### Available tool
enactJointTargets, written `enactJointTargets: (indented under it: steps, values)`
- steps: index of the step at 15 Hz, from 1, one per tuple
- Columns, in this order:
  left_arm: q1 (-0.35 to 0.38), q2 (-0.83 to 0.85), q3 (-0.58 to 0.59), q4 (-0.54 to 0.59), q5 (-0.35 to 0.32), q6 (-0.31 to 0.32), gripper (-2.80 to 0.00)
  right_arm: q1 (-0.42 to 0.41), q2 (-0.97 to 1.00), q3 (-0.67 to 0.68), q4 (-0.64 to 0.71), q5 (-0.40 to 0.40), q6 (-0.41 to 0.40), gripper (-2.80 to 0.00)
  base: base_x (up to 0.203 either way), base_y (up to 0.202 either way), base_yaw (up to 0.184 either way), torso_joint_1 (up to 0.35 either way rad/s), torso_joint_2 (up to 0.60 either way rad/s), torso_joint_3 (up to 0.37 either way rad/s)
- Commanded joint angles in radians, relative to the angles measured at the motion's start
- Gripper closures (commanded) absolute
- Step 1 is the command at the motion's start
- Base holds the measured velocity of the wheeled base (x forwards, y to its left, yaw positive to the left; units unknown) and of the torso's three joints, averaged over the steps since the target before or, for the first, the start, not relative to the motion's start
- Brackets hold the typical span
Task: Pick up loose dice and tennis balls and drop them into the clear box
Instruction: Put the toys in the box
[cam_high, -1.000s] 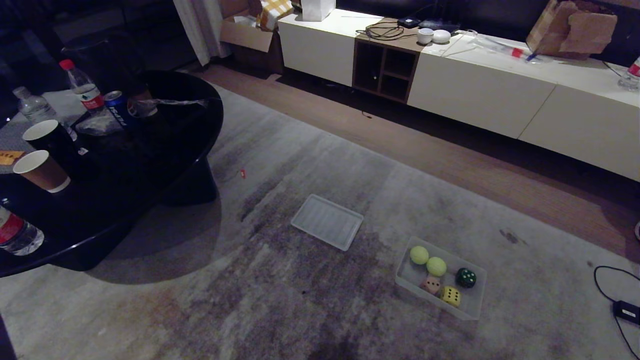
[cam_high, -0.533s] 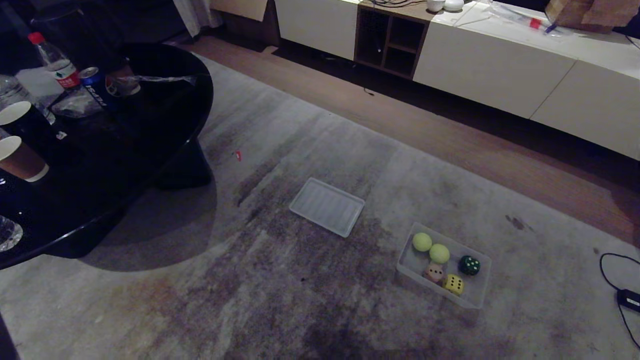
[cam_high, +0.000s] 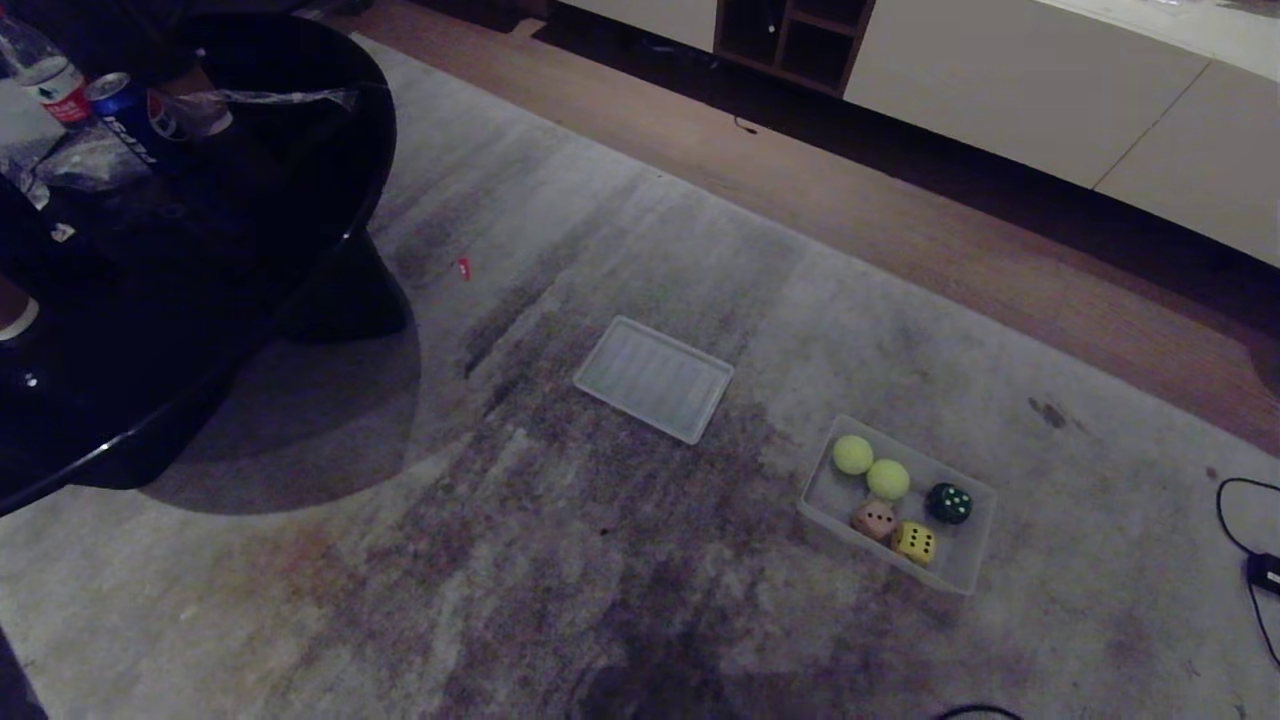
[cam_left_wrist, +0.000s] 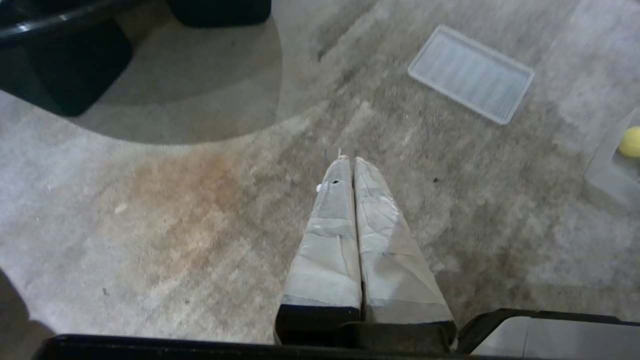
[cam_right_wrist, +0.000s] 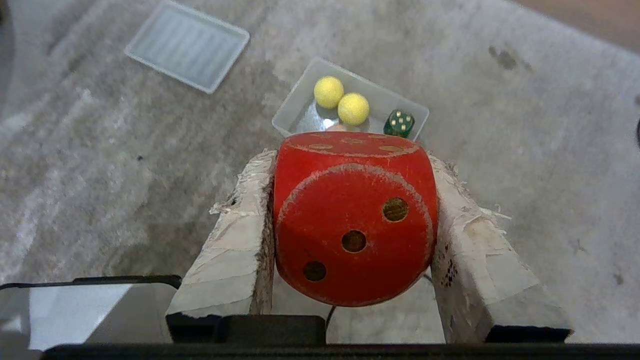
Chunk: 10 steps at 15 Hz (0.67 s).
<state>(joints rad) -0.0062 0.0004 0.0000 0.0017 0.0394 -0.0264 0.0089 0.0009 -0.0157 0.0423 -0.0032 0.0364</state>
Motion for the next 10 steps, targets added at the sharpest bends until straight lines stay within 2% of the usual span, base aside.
enactJointTargets:
  steps: [1, 10]
  values:
    - [0.000, 0.000, 0.002, 0.000, 0.001, 0.000, 0.00, 0.000, -0.001, 0.000, 0.001, 0.000, 0.000, 0.00, 0.000, 0.000, 0.000, 0.006, 0.01, -0.201]
    - [0.000, 0.000, 0.002, 0.000, 0.001, -0.003, 0.00, 0.000, 0.000, 0.000, -0.001, 0.000, 0.000, 0.00, 0.000, 0.000, 0.000, 0.004, 0.00, -0.194]
